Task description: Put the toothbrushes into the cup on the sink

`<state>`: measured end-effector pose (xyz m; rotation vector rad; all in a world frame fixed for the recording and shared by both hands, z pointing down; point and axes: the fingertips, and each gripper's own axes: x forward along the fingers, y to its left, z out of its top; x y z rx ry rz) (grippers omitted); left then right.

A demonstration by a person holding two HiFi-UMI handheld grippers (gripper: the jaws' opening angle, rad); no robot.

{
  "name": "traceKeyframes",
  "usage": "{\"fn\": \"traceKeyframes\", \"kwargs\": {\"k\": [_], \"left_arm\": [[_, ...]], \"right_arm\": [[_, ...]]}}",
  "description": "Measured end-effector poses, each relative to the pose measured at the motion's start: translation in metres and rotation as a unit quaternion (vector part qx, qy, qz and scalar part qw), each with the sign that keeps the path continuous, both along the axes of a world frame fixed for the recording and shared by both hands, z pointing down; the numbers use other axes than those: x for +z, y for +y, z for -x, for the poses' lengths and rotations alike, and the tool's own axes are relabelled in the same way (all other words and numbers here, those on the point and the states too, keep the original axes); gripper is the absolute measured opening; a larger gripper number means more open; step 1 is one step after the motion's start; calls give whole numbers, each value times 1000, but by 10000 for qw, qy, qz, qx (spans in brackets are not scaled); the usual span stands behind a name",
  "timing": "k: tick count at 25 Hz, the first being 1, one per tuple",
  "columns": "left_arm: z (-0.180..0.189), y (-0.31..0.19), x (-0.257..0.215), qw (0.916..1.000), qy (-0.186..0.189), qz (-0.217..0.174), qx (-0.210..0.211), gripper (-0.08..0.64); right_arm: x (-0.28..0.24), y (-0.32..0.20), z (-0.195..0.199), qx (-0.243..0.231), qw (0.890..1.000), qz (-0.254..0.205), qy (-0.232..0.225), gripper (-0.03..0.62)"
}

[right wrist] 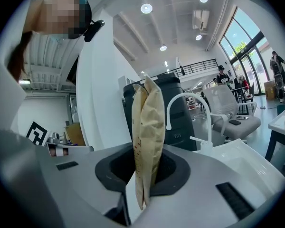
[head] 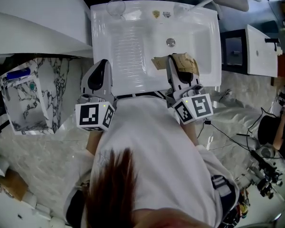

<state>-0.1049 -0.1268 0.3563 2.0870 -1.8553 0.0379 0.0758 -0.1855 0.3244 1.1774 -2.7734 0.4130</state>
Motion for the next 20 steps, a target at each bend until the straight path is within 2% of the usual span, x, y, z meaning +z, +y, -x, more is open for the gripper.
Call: {"fn": "traceKeyframes", "kwargs": {"k": [4, 9, 20], "left_arm": [[3, -3, 0, 9999, -64, 0, -125, 25], [9, -12, 0, 9997, -98, -32, -206, 25], [29, -21, 0, 9991, -170, -138, -372, 25]], "right_arm": [[-2, -6, -3, -22, 9999, -52, -95, 57], [-16, -13, -18, 191, 9995, -192, -166, 57], [-74, -42, -40, 567, 9920, -1057, -402, 57]]}}
